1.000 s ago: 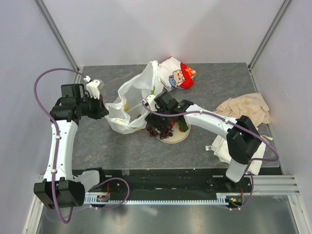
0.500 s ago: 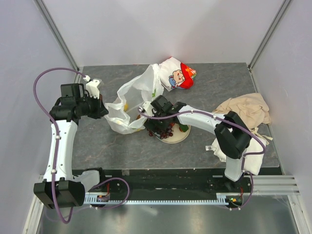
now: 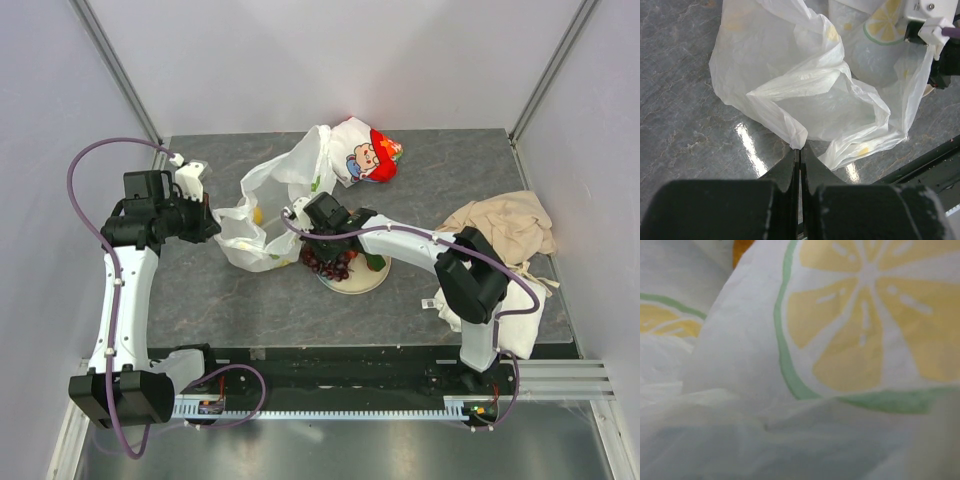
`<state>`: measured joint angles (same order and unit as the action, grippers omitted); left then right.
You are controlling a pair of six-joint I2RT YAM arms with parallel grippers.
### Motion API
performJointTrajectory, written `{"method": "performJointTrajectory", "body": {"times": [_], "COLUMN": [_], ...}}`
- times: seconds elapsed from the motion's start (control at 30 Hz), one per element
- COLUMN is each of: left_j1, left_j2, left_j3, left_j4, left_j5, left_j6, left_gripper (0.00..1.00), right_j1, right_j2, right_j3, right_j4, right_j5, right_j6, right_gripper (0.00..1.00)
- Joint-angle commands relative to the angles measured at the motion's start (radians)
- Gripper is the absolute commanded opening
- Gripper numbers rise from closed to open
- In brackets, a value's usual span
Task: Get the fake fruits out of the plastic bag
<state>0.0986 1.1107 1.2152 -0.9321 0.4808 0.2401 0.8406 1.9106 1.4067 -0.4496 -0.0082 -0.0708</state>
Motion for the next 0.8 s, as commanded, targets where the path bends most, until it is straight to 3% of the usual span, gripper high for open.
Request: {"method": "performJointTrajectory", "body": {"times": [0.0, 0.57, 0.77], "left_j1": [0.003, 0.009, 0.009], "left_j2": [-0.002, -0.054, -0.124], "left_j3": [0.026, 0.107, 0.073], "left_j4": [0.018, 0.061, 0.131], "left_j5": [-0.007, -0.062, -0.108], "left_j6": [-0.007, -0.071, -0.068], "left_gripper": [0.02, 0.02, 0.02], "right_j1": [-0.003, -0.008, -0.008], "right_j2": [0.011, -0.044, -0.05], "right_j3": [0.023, 0.081, 0.095], "right_j4": [0.011, -0.063, -0.112], "right_j5": [0.131, 0.221, 0.266], "right_j6": [0.13, 0.399, 0.486], "right_gripper": [0.0, 0.0, 0.0]}}
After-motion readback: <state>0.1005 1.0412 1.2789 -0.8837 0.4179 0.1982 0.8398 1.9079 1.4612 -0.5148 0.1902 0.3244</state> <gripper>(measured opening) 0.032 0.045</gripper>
